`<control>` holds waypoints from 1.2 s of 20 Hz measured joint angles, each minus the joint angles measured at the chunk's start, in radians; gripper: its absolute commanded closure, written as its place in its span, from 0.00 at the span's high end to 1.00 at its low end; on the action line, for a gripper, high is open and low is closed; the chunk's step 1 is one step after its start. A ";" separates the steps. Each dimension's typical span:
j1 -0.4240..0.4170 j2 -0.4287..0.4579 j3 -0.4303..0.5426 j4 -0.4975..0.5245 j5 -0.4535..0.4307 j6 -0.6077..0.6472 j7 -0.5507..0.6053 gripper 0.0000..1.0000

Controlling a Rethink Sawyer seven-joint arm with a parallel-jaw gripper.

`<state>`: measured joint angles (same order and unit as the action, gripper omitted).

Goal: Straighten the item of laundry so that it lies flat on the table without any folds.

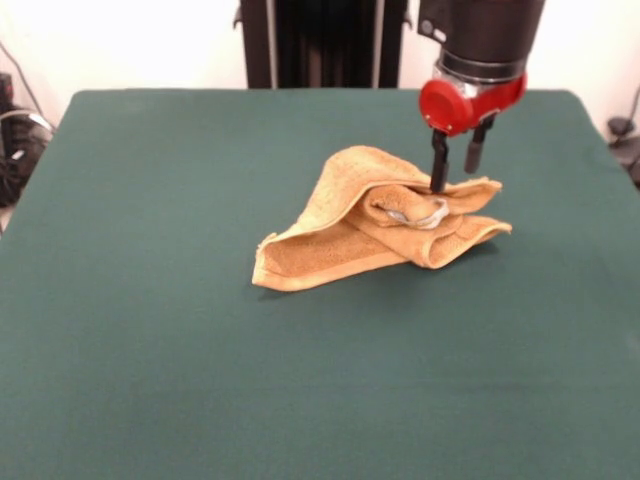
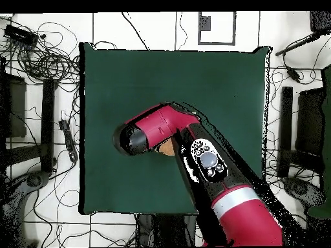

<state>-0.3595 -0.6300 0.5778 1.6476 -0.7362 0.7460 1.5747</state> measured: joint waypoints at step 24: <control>0.011 0.128 0.000 -0.001 -0.097 -0.001 0.000 1.00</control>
<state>-0.3489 -0.5018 0.5781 1.6463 -0.8330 0.7454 1.5745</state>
